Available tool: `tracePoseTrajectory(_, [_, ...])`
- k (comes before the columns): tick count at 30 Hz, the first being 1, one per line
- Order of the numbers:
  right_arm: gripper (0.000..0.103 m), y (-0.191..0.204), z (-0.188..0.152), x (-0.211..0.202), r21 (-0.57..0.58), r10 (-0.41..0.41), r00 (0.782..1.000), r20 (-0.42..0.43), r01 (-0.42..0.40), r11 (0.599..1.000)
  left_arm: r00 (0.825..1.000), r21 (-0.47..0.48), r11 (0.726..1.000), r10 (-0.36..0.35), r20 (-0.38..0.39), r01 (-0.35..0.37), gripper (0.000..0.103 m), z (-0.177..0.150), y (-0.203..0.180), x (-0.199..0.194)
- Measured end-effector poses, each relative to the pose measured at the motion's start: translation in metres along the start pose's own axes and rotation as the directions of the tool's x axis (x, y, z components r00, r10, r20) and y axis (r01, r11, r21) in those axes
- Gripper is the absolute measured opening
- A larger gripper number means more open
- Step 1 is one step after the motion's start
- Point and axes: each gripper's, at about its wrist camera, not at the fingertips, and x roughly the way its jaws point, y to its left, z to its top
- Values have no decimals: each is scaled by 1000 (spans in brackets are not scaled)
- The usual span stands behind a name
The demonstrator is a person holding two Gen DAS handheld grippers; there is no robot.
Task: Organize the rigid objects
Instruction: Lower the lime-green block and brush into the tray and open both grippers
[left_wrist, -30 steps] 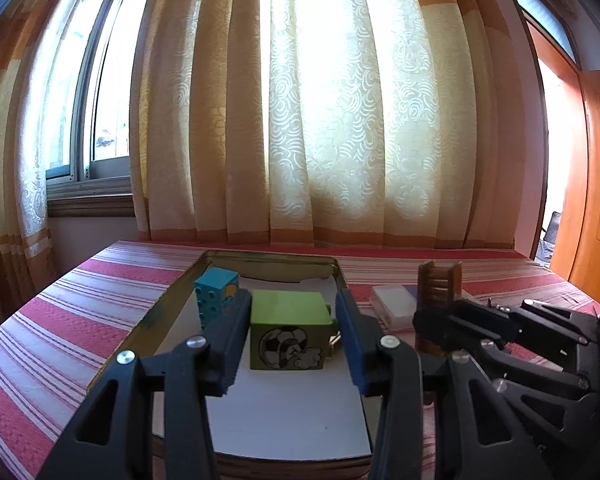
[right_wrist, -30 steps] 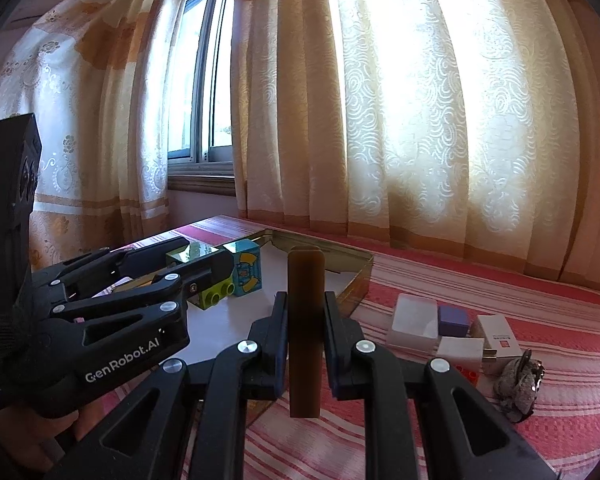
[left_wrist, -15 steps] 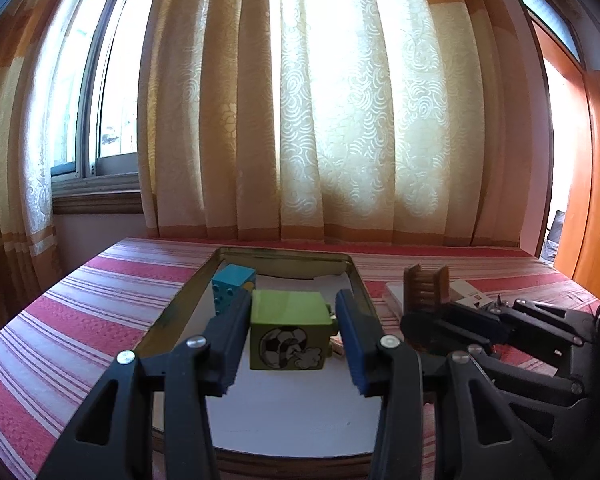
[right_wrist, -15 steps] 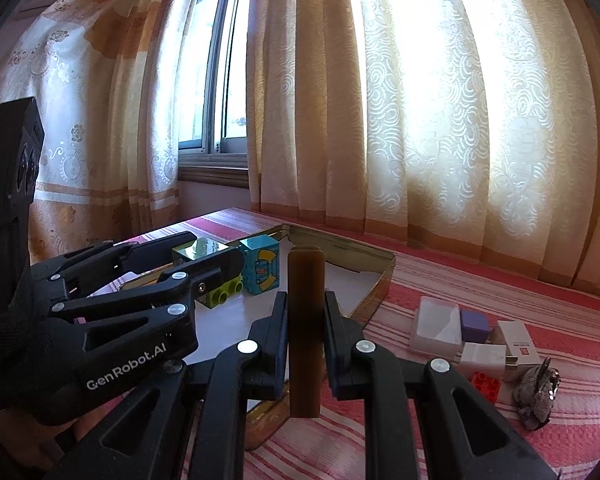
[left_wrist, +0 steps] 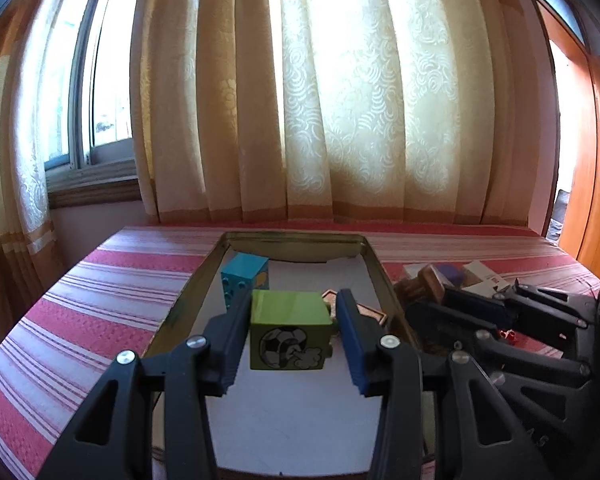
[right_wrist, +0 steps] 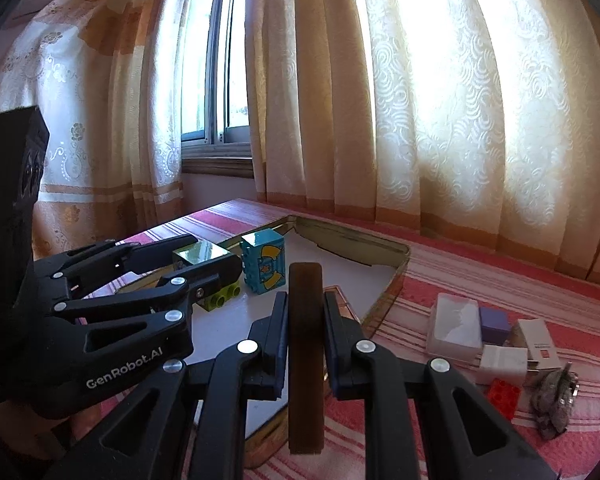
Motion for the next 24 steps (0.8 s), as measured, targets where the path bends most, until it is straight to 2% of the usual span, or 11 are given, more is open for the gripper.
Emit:
tracePoseTrajectory(11, [17, -5, 23, 39, 27, 66, 995, -71, -65, 998, 991, -5, 1000, 29, -133, -30, 43, 8, 18, 30])
tracePoseTrajectory(24, [17, -8, 24, 82, 45, 110, 980, -166, -104, 994, 968, 27, 998, 69, -240, -64, 43, 7, 27, 58])
